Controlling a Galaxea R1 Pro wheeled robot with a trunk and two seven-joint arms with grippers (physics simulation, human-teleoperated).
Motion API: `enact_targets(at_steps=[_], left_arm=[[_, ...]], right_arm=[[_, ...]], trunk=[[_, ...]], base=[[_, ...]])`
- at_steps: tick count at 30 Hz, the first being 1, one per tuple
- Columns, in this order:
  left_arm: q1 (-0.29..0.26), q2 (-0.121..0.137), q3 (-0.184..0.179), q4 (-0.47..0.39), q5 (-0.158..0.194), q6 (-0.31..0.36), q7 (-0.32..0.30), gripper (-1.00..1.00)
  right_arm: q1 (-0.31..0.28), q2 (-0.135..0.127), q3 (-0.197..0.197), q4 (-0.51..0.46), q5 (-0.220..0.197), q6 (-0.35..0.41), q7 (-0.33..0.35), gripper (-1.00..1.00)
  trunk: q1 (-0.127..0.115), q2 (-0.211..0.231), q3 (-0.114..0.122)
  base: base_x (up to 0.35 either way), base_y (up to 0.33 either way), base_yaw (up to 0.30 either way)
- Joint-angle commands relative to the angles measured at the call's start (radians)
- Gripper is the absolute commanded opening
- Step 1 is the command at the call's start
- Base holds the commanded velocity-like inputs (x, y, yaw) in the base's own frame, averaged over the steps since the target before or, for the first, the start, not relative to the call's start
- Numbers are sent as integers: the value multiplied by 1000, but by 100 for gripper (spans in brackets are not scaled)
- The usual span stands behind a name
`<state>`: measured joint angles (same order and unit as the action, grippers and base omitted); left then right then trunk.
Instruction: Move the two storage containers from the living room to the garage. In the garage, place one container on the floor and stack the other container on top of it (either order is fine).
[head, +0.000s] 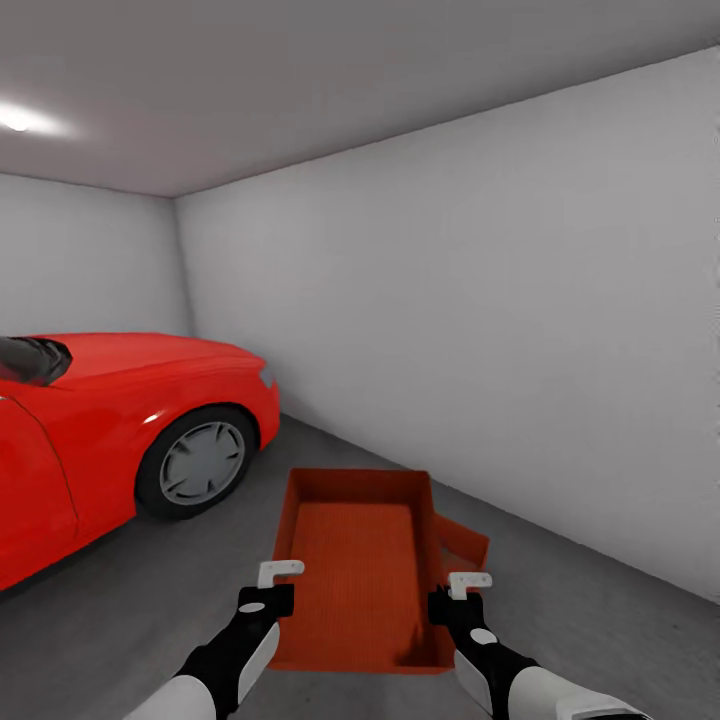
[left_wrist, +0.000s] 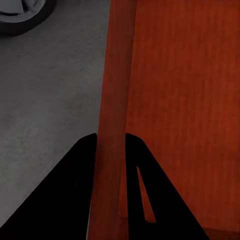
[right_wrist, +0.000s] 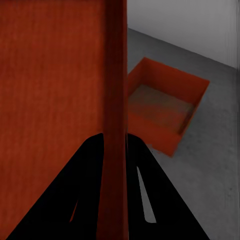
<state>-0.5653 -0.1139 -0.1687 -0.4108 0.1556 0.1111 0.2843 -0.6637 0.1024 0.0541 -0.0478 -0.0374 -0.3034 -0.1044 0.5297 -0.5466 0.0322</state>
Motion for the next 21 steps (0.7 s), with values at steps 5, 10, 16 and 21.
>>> enact_targets(at_steps=[5, 10, 16, 21], left_arm=[[0, 3, 25, 0, 12, 7, 12, -100], [1, 3, 24, 0, 12, 7, 12, -100], [1, 3, 24, 0, 12, 7, 12, -100], [1, 3, 24, 1, 12, 7, 12, -100]], right_arm=[[0, -9, -12, -1, -6, -65, 2, -100], [0, -9, -12, -1, -6, -65, 2, -100], [0, -9, -12, -1, -6, -65, 2, -100], [0, -9, -13, -1, -6, -65, 2, -100]], trunk=[[1, 0, 0], [1, 0, 0], [1, 0, 0], [1, 0, 0]], base=[[321, 158, -238], [321, 159, -240], [321, 158, -241], [321, 158, -241]])
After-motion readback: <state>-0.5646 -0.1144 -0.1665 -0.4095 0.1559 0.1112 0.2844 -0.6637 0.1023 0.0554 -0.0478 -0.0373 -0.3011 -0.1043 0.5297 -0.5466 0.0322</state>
